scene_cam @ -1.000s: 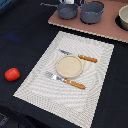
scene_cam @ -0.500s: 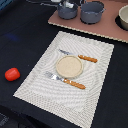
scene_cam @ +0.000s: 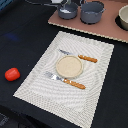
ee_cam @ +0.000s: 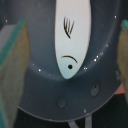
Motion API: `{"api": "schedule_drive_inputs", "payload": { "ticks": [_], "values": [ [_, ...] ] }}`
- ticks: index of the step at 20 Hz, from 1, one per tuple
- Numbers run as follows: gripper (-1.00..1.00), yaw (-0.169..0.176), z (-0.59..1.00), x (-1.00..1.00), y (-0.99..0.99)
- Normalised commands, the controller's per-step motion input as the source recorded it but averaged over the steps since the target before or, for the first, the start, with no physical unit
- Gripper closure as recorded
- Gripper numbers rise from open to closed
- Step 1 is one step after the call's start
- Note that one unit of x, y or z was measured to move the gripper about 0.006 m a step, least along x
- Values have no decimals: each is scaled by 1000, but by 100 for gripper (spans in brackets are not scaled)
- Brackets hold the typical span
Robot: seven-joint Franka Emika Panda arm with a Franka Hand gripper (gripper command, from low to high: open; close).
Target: Place the pan onto the stove and place the fish and sausage into the pan.
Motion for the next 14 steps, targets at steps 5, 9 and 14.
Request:
{"api": "schedule_drive_inputs", "payload": {
  "ticks": [5, 9, 14],
  "values": [
    [-100, 0, 496, 0, -669],
    [-100, 0, 391, 7, -912],
    [-100, 0, 258, 49, -937]
  ]
}}
